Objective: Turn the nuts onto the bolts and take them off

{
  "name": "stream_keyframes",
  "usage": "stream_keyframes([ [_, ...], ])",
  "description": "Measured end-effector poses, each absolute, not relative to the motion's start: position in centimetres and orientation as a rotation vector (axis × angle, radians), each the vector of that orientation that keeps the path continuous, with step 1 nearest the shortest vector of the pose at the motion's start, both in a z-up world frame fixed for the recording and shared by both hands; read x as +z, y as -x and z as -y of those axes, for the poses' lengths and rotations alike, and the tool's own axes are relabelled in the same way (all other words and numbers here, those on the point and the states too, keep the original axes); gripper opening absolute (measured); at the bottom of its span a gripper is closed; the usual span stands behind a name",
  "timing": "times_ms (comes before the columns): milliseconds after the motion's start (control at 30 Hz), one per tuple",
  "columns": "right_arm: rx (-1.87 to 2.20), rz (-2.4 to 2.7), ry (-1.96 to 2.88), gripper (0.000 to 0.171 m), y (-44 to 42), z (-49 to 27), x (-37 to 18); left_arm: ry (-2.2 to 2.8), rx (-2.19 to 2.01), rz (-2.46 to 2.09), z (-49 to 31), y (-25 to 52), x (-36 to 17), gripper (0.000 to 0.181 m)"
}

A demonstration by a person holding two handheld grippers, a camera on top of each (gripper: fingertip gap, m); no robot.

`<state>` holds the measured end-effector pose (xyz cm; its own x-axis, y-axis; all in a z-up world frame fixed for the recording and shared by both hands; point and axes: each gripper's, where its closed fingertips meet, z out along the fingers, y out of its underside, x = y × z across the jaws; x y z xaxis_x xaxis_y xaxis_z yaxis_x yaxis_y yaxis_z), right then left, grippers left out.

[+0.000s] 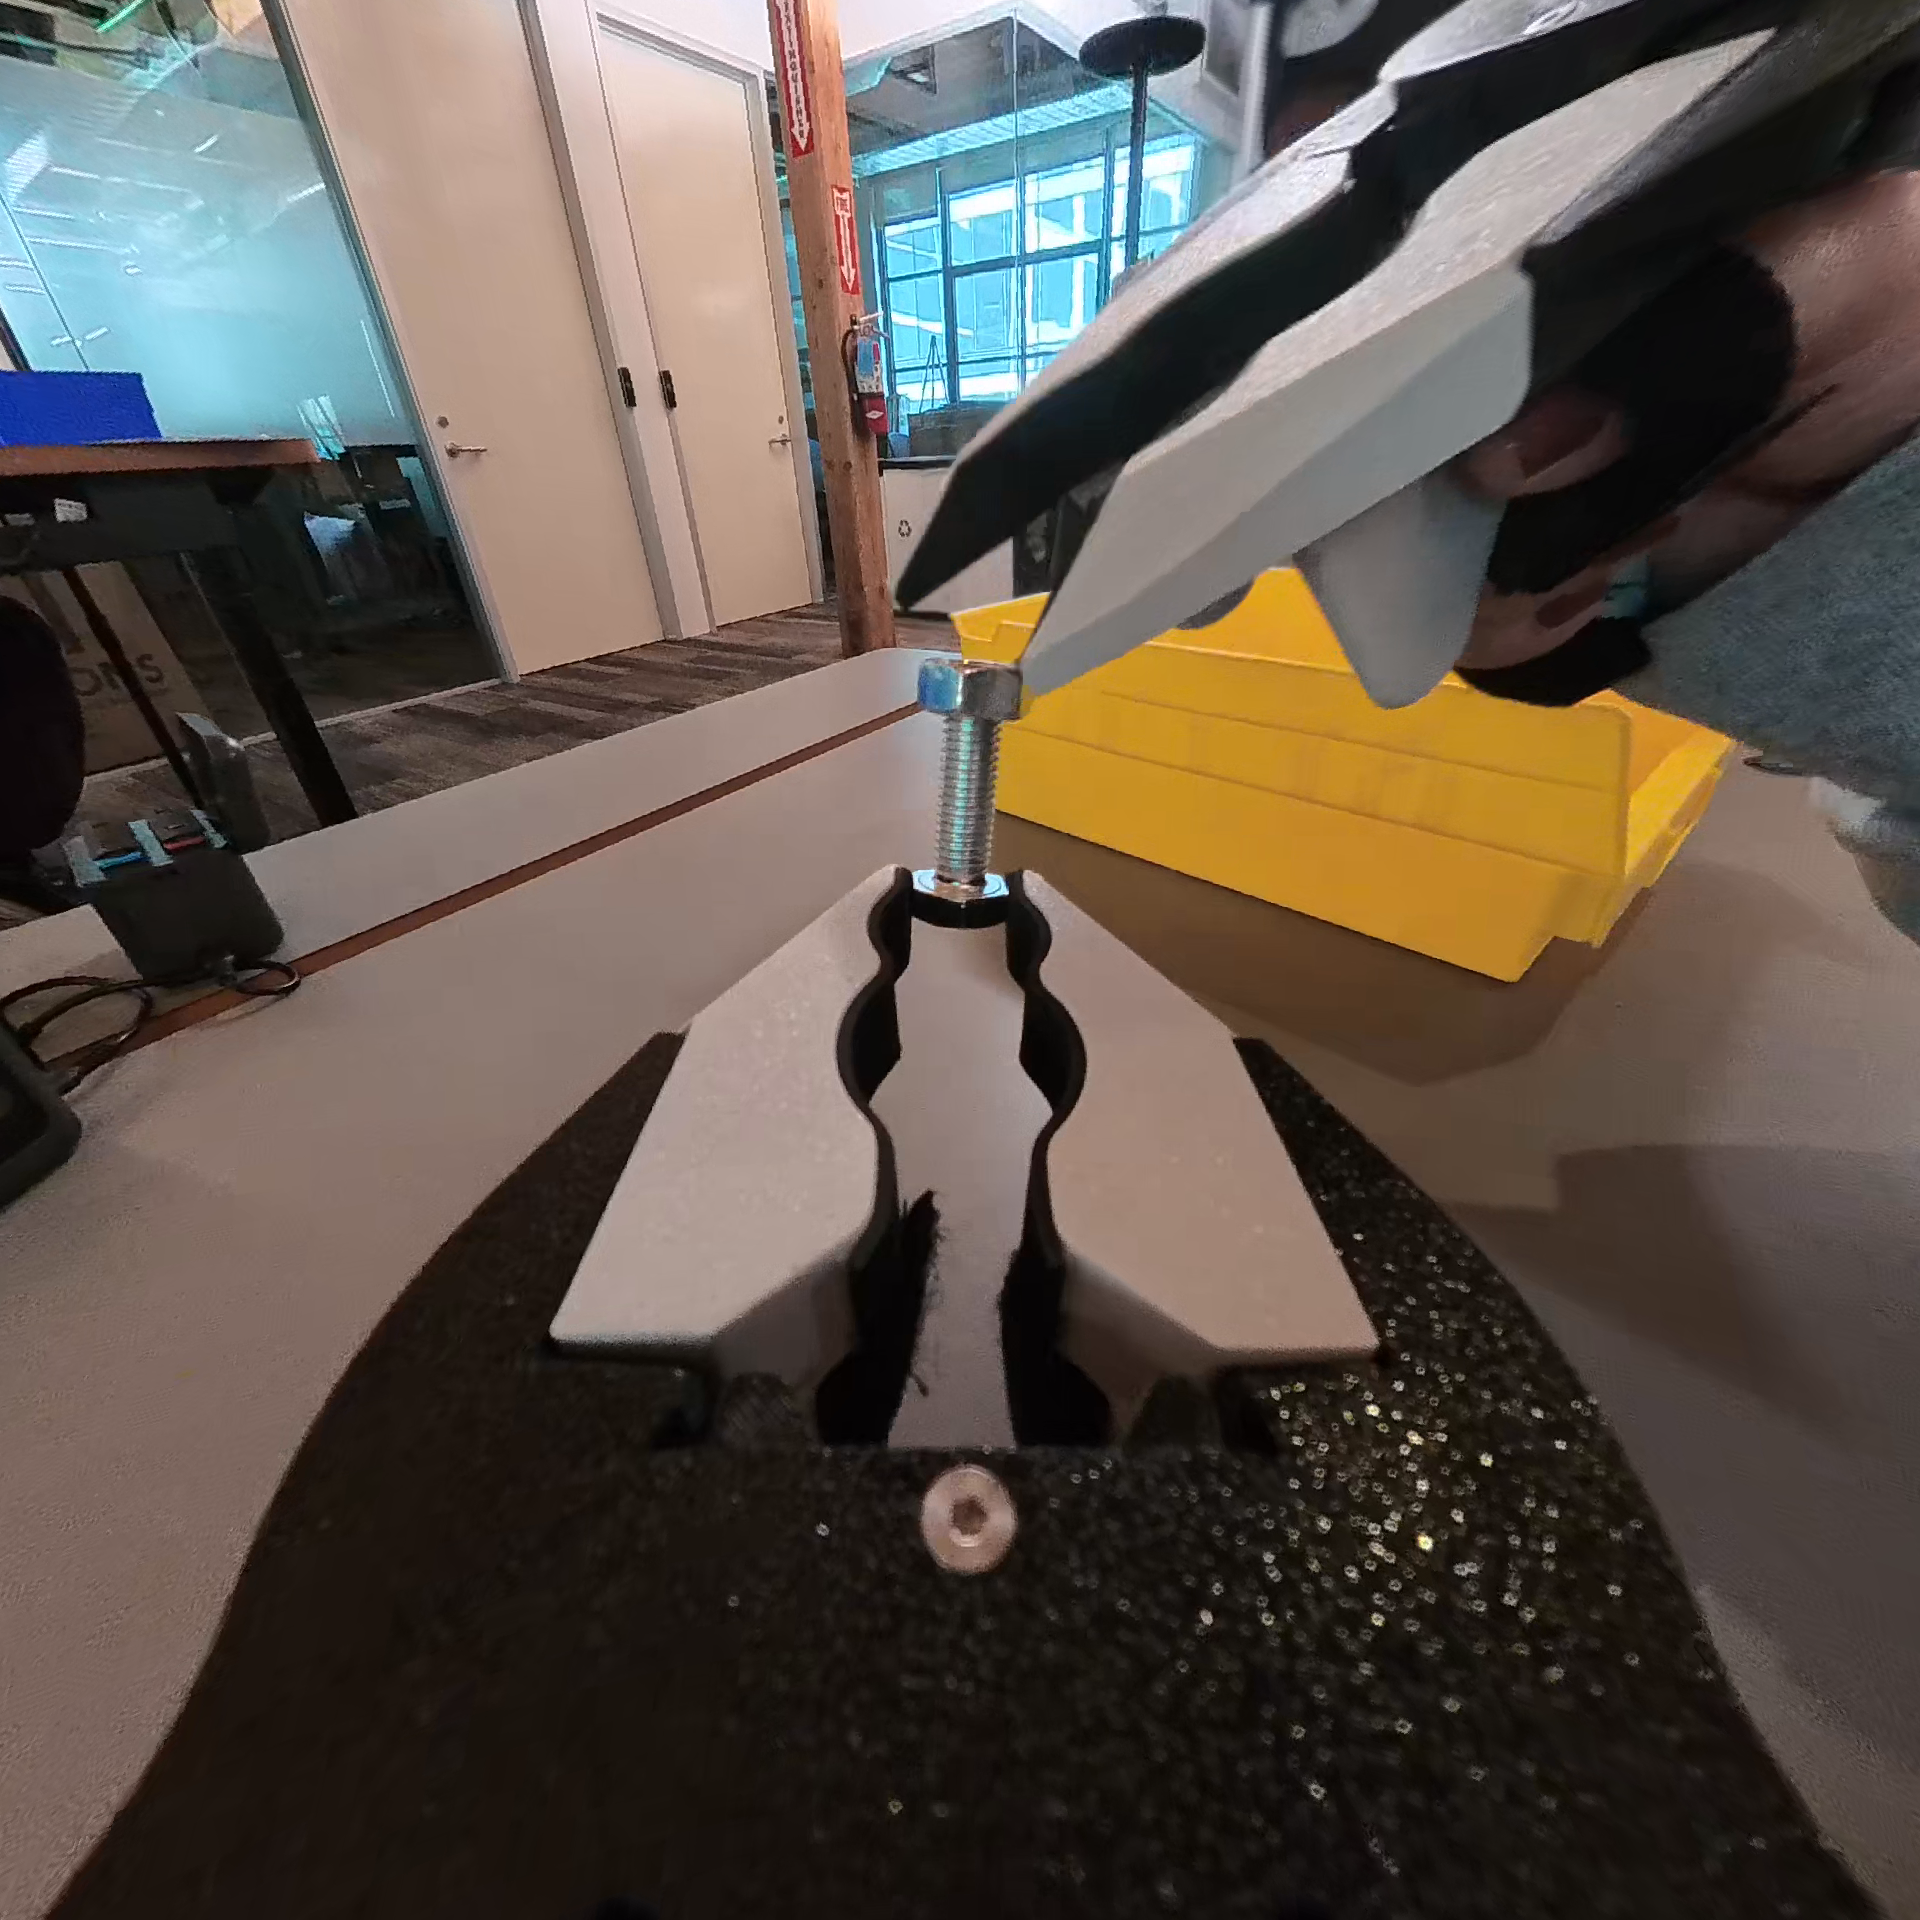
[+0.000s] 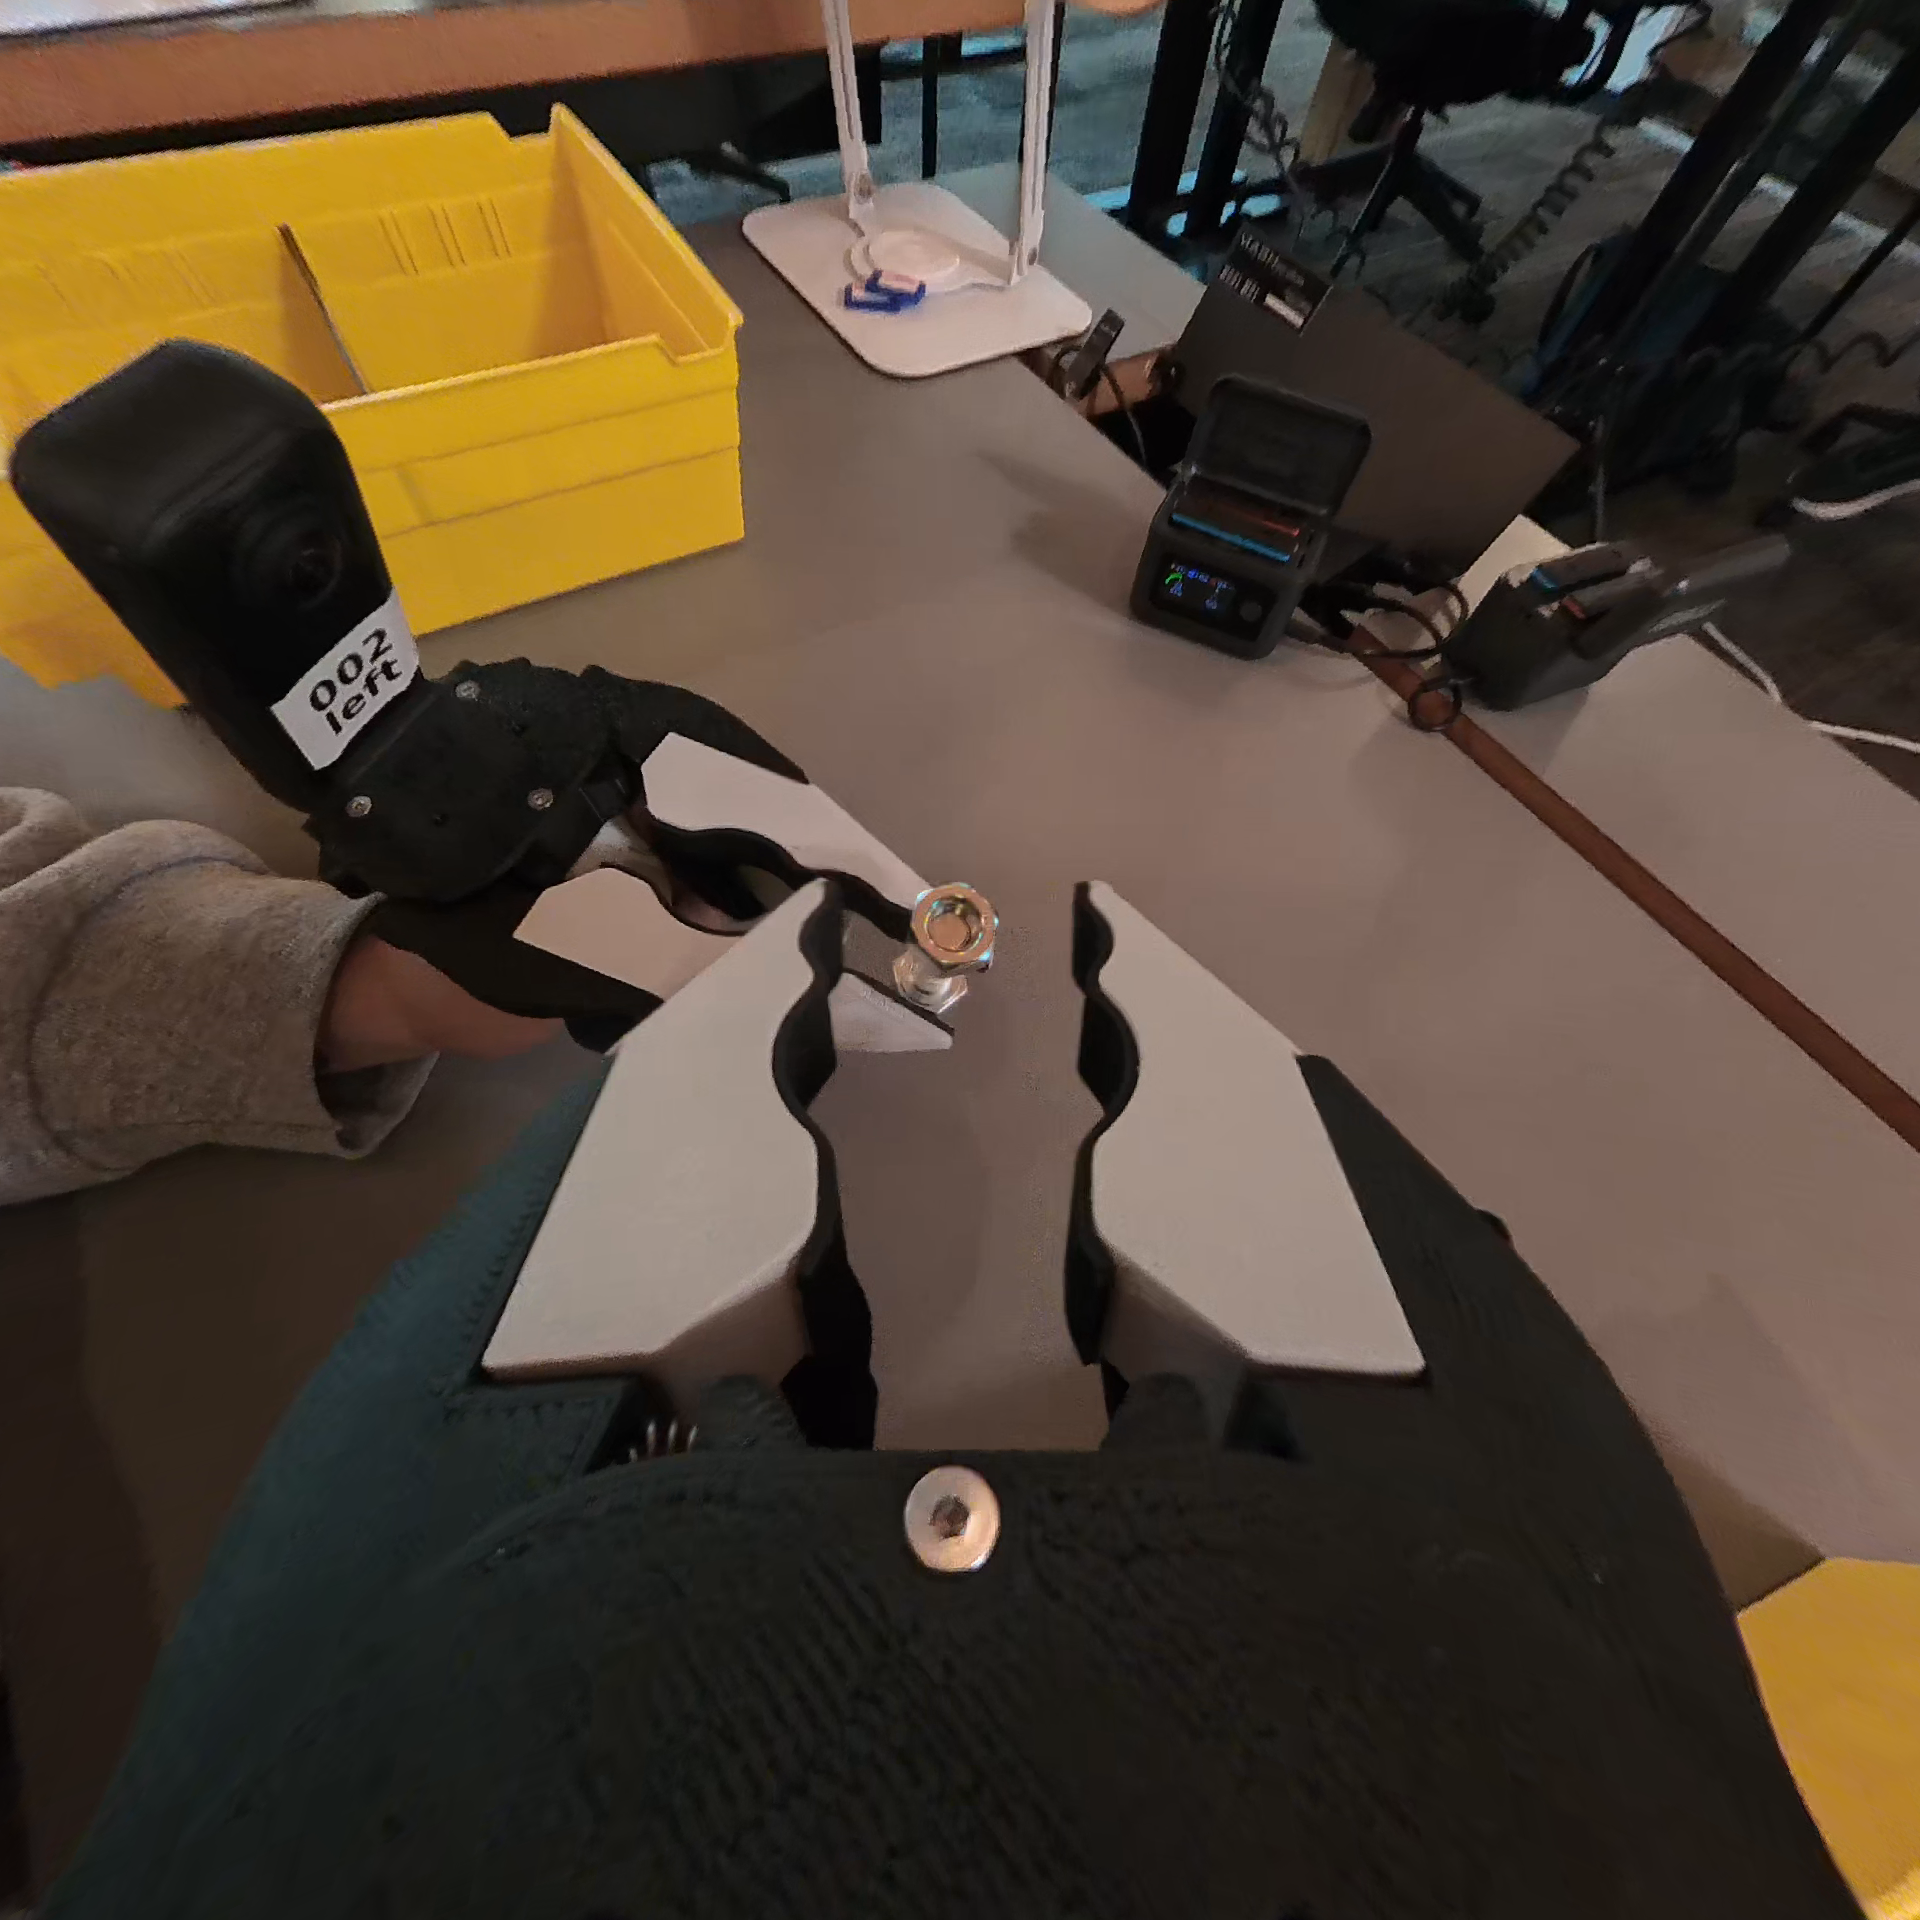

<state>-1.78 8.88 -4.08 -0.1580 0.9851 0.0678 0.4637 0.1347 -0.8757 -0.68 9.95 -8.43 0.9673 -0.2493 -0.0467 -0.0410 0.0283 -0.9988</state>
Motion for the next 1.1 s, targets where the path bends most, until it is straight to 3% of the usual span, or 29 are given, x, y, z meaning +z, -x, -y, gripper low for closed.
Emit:
stream_keyframes([
  [167, 0.964, 1.589, 1.342, 0.059, 1.7, -9.3, -3.5, 1.527, -0.177, -0.205, -9.9, 1.0, -8.2, 0.016],
  [300, 1.156, 1.464, 1.215, 0.083, 1.8, -7.4, -2.5, 1.508, -0.208, -0.192, -9.7, 1.1, -7.9, 0.016],
  [500, 1.306, 1.395, 1.121, 0.1, 2.5, -5.5, -2.8, 1.477, -0.262, -0.189, -9.5, 0.8, -7.5, 0.016],
  [1100, 1.346, 1.421, 1.125, 0.099, 2.4, -4.5, -4.1, 1.476, -0.314, -0.121, -9.5, 1.8, -7.4, 0.015],
])
